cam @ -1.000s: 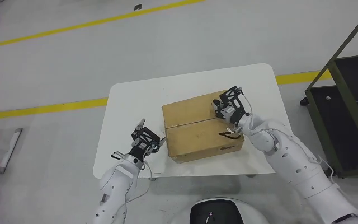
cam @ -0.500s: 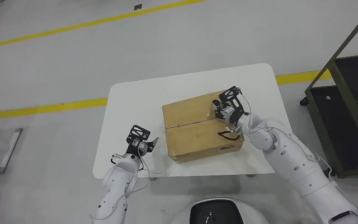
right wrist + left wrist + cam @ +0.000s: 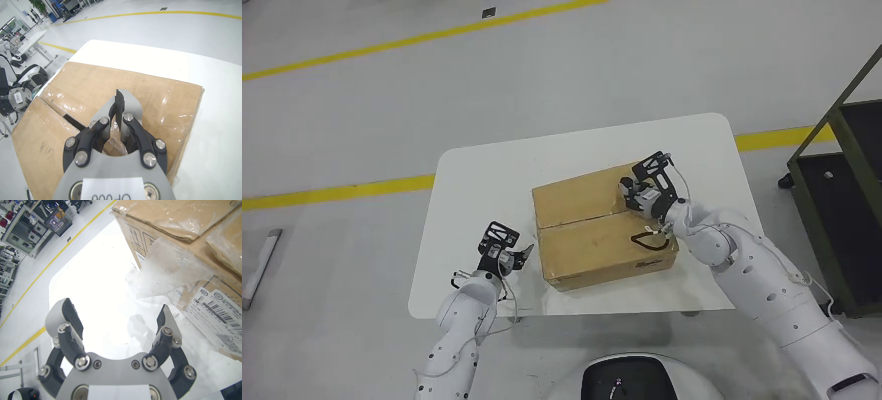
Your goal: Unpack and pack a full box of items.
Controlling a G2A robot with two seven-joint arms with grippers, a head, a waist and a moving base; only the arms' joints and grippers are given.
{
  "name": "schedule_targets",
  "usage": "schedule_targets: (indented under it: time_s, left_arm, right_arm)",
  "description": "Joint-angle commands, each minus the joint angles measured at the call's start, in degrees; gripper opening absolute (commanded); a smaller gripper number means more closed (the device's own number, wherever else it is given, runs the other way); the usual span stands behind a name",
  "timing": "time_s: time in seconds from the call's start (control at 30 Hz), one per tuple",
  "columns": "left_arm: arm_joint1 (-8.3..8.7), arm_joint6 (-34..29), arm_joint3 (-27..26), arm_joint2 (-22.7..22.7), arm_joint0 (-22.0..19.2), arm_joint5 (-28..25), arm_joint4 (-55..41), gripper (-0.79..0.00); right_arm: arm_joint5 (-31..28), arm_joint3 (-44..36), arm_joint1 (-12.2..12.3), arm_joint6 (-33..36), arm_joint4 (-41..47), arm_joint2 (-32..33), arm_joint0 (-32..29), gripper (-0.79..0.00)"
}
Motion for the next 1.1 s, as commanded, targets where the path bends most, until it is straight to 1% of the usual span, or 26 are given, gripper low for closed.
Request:
schedule_targets:
  time_s: [0.0,0.17,0.4,0.77,0.93,1.07]
  left_arm:
    - [-0.09,0.9,0.3,0.1,0.4,0.0,-1.1,0.000]
    - [-0.19,4.9,1.6,1.7,-0.2,-0.7,0.0,0.000]
    - [-0.52,9.9,2.6,3.0,-1.1,1.5,0.1,0.000]
    - [-0.67,14.4,0.4,1.0,0.5,4.9,-4.4,0.000]
    - [-0.77,15.2,-0.9,0.2,0.9,5.5,-7.0,0.000]
    - [-0.71,15.5,-2.6,-0.9,1.9,4.8,-9.2,0.000]
  right_arm:
    - [0.0,0.1,0.0,0.1,0.0,0.0,0.1,-0.785]
    - [-0.1,0.4,-0.2,0.3,0.0,0.1,0.5,-0.785]
    - [0.0,0.7,-0.4,0.4,0.0,0.1,0.7,-0.785]
    - [-0.1,0.6,-0.5,0.8,-0.3,0.3,0.5,-0.785]
    - [-0.1,0.5,-0.7,0.7,-0.3,0.3,0.6,-0.785]
    - [-0.3,0.8,-0.7,0.8,-0.4,0.3,0.6,-0.785]
